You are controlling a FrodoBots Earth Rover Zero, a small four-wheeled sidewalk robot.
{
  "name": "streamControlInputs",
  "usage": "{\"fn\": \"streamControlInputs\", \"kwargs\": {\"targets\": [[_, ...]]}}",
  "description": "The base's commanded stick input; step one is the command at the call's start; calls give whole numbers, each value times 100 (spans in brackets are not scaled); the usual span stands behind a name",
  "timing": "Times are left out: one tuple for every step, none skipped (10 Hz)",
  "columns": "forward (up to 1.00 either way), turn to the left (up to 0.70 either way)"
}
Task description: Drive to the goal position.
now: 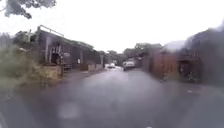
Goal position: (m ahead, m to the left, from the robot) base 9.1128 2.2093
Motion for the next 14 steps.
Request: {"fn": "streamControlInputs", "kwargs": {"targets": [[70, -35], [70, -35], [70, -35], [70, -35], [70, -35], [70, -14], [70, 0], [70, 0], [70, 0], [70, 0], [70, 0], [70, 0], [70, 0], [70, 0]]}}
